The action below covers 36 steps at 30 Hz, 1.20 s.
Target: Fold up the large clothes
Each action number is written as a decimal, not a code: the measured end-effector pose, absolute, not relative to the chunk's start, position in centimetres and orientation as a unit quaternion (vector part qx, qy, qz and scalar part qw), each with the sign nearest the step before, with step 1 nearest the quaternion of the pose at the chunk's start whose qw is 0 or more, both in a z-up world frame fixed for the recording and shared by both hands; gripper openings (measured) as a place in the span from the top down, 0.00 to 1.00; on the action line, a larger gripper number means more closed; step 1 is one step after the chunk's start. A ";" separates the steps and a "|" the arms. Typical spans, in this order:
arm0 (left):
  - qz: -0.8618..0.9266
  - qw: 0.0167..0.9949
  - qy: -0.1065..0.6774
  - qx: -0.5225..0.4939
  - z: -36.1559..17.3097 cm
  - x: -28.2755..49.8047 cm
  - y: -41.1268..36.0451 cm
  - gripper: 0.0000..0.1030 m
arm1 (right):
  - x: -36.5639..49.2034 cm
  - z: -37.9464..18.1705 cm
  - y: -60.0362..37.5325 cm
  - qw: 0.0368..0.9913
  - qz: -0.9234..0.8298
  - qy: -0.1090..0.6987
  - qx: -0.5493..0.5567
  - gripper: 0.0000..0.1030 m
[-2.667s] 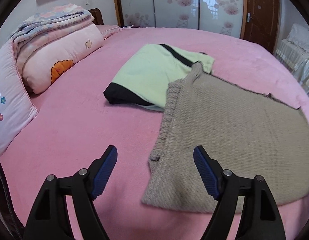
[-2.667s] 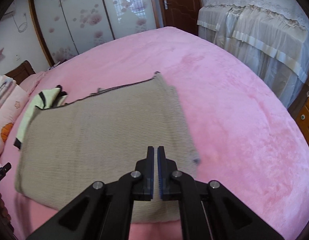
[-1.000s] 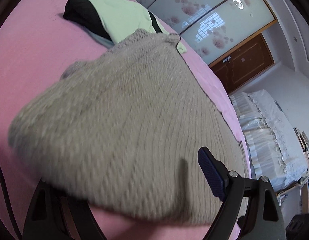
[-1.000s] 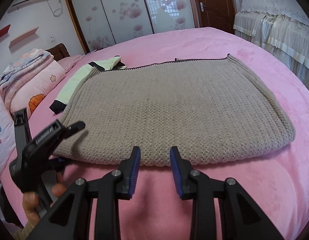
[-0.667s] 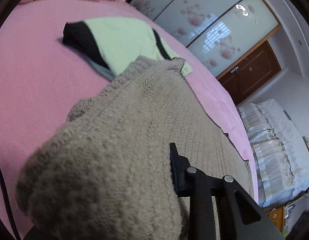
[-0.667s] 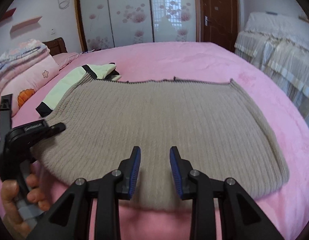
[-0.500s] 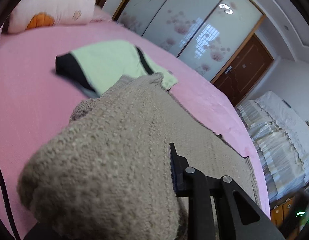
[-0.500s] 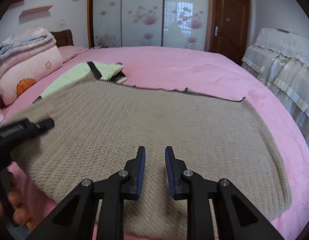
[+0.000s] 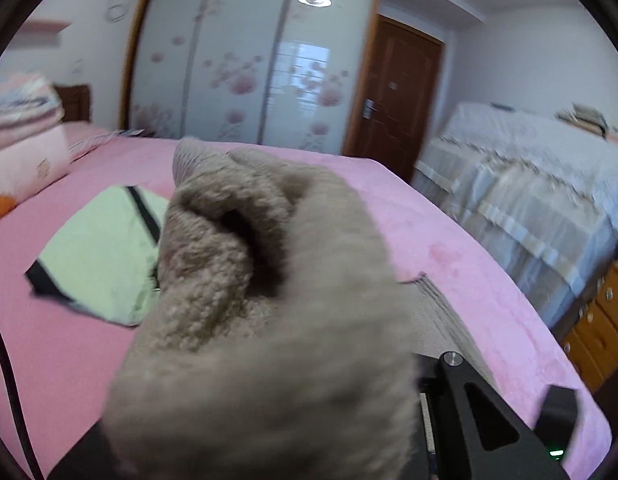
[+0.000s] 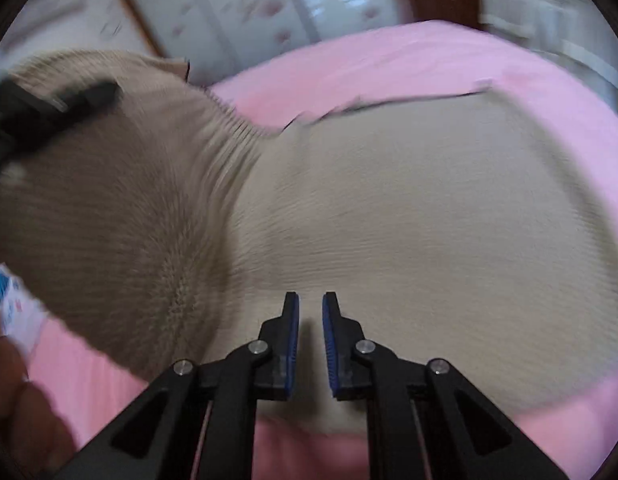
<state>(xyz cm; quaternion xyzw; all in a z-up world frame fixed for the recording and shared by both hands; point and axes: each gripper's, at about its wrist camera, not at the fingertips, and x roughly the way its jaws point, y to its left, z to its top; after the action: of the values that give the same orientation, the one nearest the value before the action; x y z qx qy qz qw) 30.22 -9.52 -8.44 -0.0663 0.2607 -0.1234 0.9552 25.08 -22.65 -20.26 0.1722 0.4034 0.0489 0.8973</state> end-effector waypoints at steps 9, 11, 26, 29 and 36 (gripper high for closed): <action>-0.187 0.896 0.372 0.157 -18.4 28.8 -28.0 0.76 | 17.4 -21.2 -36.4 0.877 -0.112 0.407 0.229 0.88; -0.170 0.905 0.324 0.215 -19.4 26.8 -29.4 0.56 | 17.1 -21.5 -37.2 0.874 -0.119 0.409 0.235 0.88; -0.235 0.916 0.320 -0.055 -8.0 24.1 -15.2 0.05 | 17.6 -16.7 -36.5 0.894 -0.037 0.373 0.247 0.63; -0.192 0.921 0.326 -0.097 -8.4 23.9 -11.1 0.05 | 18.9 -15.8 -37.2 0.881 0.022 0.369 0.294 0.42; -0.090 0.904 0.409 -0.088 -14.4 27.1 -7.4 0.05 | 23.2 -17.9 -39.1 0.807 0.074 0.441 0.385 0.34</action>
<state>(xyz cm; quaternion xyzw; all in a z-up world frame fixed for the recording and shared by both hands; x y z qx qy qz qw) 27.11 -7.39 -14.38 -0.0880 0.4094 -0.0900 0.9036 23.19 -39.06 -17.91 0.3854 0.4413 0.0740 0.8070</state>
